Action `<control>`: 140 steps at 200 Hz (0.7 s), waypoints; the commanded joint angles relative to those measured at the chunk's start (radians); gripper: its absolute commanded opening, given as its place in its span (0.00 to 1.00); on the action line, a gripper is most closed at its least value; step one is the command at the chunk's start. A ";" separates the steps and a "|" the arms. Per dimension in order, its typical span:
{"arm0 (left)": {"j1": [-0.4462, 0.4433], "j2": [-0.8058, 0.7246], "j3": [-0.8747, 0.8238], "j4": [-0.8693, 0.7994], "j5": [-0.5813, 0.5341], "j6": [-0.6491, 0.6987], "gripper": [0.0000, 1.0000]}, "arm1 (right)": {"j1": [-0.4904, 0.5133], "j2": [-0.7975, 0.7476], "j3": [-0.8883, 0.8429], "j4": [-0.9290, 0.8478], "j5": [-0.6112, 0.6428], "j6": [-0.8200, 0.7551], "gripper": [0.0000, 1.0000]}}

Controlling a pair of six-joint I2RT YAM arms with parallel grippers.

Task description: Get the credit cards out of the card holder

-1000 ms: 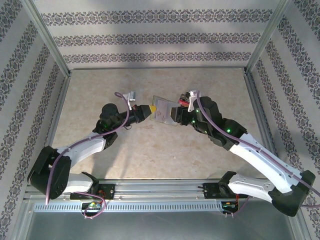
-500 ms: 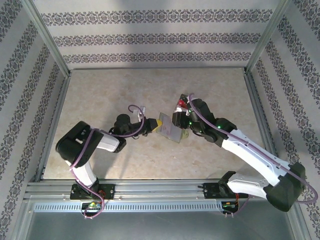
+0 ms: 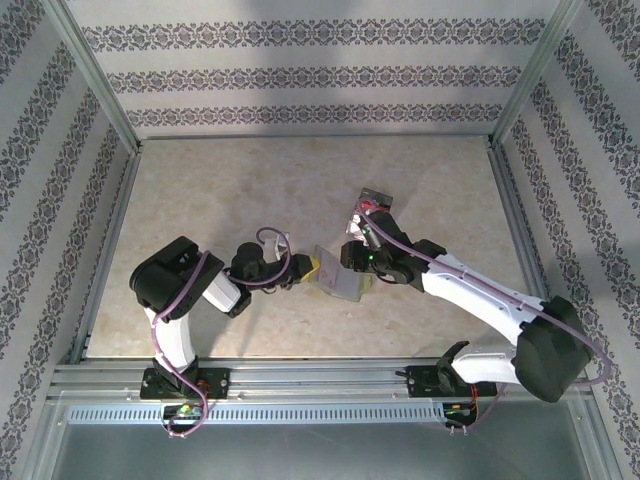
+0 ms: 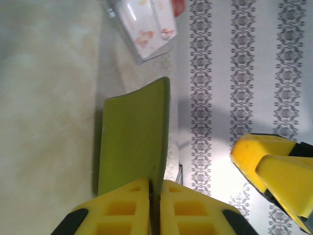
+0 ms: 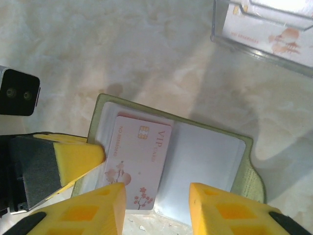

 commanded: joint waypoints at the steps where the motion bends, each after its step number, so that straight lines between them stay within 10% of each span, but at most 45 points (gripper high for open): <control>1: -0.005 0.021 -0.021 0.031 -0.018 0.021 0.18 | -0.007 0.024 -0.019 0.058 -0.037 0.032 0.38; 44: 0.022 -0.081 -0.058 -0.127 -0.044 0.075 0.35 | -0.004 0.064 -0.034 0.099 -0.092 0.058 0.37; 109: 0.028 -0.544 0.109 -1.193 -0.325 0.447 0.47 | 0.011 0.084 -0.062 0.136 -0.099 0.113 0.36; 140: 0.021 -0.561 0.156 -1.315 -0.383 0.519 0.44 | 0.011 0.087 -0.091 0.193 -0.123 0.153 0.36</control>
